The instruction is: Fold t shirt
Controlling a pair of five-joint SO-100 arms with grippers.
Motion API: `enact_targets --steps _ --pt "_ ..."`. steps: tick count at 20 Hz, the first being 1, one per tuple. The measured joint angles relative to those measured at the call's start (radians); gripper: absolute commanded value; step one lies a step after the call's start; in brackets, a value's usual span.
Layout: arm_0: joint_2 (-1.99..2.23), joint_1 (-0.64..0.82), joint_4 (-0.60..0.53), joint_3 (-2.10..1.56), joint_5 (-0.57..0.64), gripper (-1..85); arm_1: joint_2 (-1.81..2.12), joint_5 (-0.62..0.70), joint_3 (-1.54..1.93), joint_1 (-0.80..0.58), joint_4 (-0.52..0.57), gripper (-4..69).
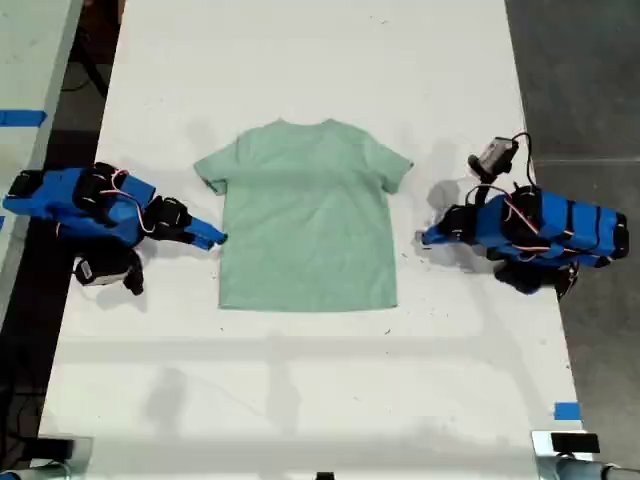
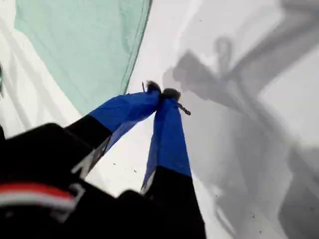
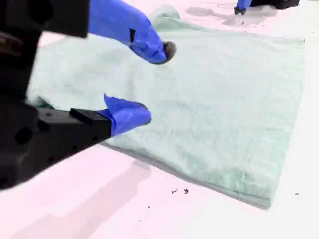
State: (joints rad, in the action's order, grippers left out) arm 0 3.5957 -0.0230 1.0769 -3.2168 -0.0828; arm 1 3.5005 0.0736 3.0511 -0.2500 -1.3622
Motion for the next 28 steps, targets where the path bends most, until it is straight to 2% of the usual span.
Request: enact_targets --steps 4,6,8,9,11,13,15,18,20,23,24,25,26,27,28 --pt "0.0 0.0 0.0 0.0 0.0 16.1 0.0 -0.025 0.002 0.005 0.003 0.5" --pt "0.0 0.0 0.0 0.0 0.0 16.1 0.0 0.049 -0.012 0.008 0.021 0.6" --pt "0.0 0.0 0.0 0.0 0.0 16.1 -0.16 0.167 -0.183 -0.112 -0.054 10.0" --pt "0.0 0.0 0.0 0.0 0.0 16.1 -0.285 0.241 -0.316 -0.176 -0.067 11.6" --pt "0.0 0.0 0.0 0.0 0.0 16.1 -0.546 0.374 -0.595 -0.279 -0.072 22.3" --pt "0.0 0.0 0.0 0.0 0.0 16.1 -0.857 0.485 -0.859 -0.402 -0.083 26.2" --pt "0.0 0.0 0.0 0.0 0.0 16.1 -1.097 0.558 -1.032 -0.479 -0.081 25.4" --pt "0.0 0.0 0.0 0.0 0.0 16.1 -1.374 0.626 -1.17 -0.583 0.011 26.2" --pt "0.0 0.0 0.0 0.0 0.0 16.1 -1.554 0.64 -1.19 -0.624 0.127 26.2" --pt "0.0 0.0 0.0 0.0 0.0 16.1 -1.799 0.641 -1.19 -0.675 0.313 25.2" --pt "0.0 0.0 0.0 0.0 0.0 16.1 -1.867 0.641 -1.192 -0.684 0.362 22.8" --pt "0.0 0.0 0.0 0.0 0.0 16.1 -1.914 0.643 -1.2 -0.687 0.383 18.3" --pt "0.0 0.0 0.0 0.0 0.0 16.2 -1.933 0.643 -1.223 -0.687 0.388 4.3" --pt "0.0 0.002 0.0 0.0 0.0 16.2 -1.937 0.641 -1.227 -0.687 0.388 -1.4" --pt "0.0 0.002 0.0 0.0 0.0 16.2 -1.939 0.637 -1.227 -0.687 0.388 -1.3"
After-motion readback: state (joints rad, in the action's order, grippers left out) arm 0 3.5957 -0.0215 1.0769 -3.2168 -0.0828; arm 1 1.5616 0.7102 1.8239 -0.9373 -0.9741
